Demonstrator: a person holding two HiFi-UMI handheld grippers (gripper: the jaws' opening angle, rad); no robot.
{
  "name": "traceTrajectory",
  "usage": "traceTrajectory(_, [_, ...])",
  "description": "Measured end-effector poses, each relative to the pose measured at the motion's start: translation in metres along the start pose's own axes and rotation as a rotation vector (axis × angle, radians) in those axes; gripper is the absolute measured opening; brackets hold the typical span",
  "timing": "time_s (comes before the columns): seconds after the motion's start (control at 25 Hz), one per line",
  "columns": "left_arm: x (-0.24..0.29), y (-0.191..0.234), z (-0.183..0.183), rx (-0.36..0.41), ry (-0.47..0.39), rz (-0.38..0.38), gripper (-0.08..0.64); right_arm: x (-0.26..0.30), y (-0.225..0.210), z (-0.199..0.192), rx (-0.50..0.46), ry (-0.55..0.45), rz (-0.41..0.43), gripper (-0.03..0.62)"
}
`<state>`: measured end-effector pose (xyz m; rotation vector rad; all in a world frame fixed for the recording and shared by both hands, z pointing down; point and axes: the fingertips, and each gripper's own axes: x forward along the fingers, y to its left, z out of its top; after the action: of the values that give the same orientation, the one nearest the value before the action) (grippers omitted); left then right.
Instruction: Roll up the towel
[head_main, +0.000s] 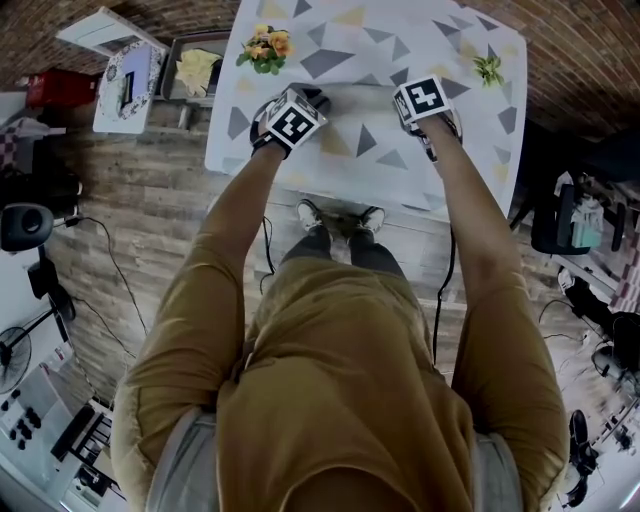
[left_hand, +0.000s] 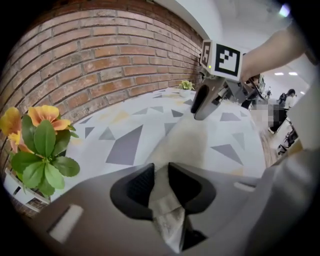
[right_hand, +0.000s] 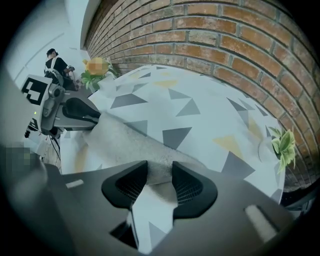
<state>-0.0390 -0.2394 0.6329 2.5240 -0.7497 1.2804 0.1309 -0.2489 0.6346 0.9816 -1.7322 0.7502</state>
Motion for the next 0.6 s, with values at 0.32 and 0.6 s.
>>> traceTrajectory(0.32, [0.001,0.001,0.000,-0.056,0.001,0.031,0.112,0.001,0.001,0.000,-0.022,-0.007,0.035,0.158])
traceTrajectory(0.6, [-0.004,0.018,-0.002,-0.133,0.027,0.113,0.114,-0.003,0.000,0.002,-0.017,-0.082,0.049,0.155])
